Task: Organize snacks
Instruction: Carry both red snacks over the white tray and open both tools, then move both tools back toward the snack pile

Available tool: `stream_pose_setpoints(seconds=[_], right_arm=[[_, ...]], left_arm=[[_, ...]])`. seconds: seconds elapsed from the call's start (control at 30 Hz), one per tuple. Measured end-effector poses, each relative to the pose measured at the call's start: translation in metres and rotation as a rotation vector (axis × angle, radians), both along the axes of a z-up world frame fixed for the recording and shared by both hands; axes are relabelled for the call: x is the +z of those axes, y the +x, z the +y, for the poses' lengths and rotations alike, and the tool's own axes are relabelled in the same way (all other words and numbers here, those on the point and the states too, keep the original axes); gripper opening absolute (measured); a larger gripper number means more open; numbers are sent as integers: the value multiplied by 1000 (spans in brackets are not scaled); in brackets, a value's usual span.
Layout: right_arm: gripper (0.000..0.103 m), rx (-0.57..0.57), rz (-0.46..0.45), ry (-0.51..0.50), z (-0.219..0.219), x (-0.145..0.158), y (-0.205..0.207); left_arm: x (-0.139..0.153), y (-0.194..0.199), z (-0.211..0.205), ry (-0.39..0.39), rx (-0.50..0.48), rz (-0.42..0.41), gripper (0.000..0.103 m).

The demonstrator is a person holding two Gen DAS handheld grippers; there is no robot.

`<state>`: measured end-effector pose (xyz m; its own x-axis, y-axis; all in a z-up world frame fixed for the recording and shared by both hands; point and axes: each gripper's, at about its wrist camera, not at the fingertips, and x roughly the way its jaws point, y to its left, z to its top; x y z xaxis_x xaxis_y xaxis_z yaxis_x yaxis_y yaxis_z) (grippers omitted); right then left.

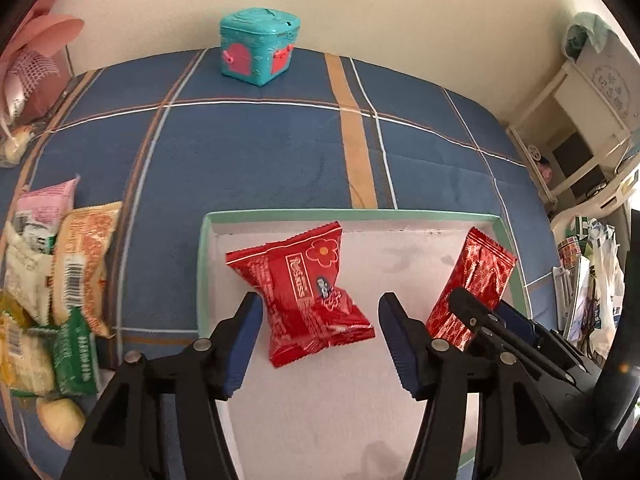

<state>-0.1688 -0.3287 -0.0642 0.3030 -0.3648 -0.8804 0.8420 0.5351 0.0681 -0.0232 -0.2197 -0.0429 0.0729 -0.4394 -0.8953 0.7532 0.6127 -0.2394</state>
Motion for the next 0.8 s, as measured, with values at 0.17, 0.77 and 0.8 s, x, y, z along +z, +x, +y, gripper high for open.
stream_pose_setpoints(seconds=[0.17,0.77,0.8], right_arm=[[57,8,-4,-16,13,14,-5],[91,97,-6,27,93,17,-17],[95,100,-11,28,97,17,-19]], left_arm=[[17,-1,18,-4,30,-5,70],[8,24,129,179,328,-128,98],[9,24,133,181,333,-134,98]])
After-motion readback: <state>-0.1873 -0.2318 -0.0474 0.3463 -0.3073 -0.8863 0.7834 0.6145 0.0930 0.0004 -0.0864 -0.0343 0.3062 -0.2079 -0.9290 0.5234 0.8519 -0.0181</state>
